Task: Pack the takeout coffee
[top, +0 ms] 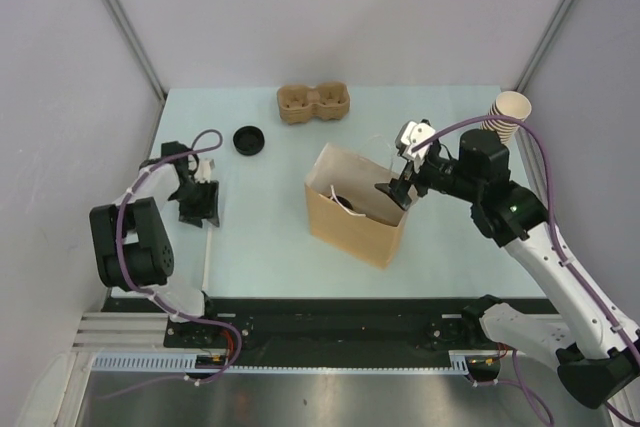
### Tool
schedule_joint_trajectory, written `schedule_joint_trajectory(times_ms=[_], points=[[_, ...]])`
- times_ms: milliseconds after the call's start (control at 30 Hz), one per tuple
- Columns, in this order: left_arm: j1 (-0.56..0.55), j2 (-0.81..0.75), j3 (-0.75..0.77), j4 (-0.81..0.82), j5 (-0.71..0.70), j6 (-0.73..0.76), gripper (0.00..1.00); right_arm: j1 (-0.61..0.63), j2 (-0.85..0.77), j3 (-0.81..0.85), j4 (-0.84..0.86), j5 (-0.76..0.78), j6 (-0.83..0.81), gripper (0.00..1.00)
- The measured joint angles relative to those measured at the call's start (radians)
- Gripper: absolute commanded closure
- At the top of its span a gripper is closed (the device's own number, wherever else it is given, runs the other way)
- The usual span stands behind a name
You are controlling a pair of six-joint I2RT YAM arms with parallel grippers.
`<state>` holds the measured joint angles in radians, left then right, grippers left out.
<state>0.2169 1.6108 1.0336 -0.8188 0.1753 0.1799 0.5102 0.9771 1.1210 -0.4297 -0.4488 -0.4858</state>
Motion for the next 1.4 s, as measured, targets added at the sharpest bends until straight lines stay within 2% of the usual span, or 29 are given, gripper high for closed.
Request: schedule_joint_trajectory(times_ms=[133,300,433,633,667,733,1000,1100,1200,1300,1400], points=[[-0.054,0.027,-0.014,0.041,-0.052,-0.029,0.52,0.000,-0.001,0.032,-0.005,0.016,0.024,0.01],[-0.051,0.049,-0.014,0.081,-0.121,-0.057,0.55,0.000,-0.006,0.051,-0.018,0.024,0.051,0.00],[-0.053,0.059,-0.014,0.100,-0.137,-0.060,0.62,0.000,-0.010,0.053,-0.022,0.034,0.068,0.00],[-0.058,0.108,-0.002,0.106,-0.137,-0.074,0.82,0.000,-0.010,0.064,-0.028,0.053,0.086,0.00],[-0.061,0.108,-0.002,0.106,-0.136,-0.075,0.91,0.000,-0.010,0.071,-0.029,0.055,0.093,0.00],[-0.068,0.110,-0.002,0.106,-0.129,-0.075,1.00,0.000,-0.010,0.084,-0.029,0.061,0.105,0.00],[-0.121,0.096,0.024,0.080,-0.076,-0.066,1.00,0.000,-0.011,0.172,-0.048,0.087,0.173,0.00],[-0.147,0.039,0.121,0.021,-0.014,-0.067,1.00,0.000,-0.014,0.220,-0.064,0.095,0.195,0.00],[-0.160,-0.048,0.328,0.003,0.097,-0.096,1.00,0.000,-0.022,0.254,-0.071,0.100,0.220,0.01],[-0.176,-0.176,0.521,0.087,0.225,-0.169,1.00,0.000,-0.026,0.280,-0.071,0.096,0.248,0.05],[-0.242,-0.333,0.602,0.210,0.323,-0.252,1.00,0.000,-0.009,0.322,-0.063,0.078,0.269,0.08]])
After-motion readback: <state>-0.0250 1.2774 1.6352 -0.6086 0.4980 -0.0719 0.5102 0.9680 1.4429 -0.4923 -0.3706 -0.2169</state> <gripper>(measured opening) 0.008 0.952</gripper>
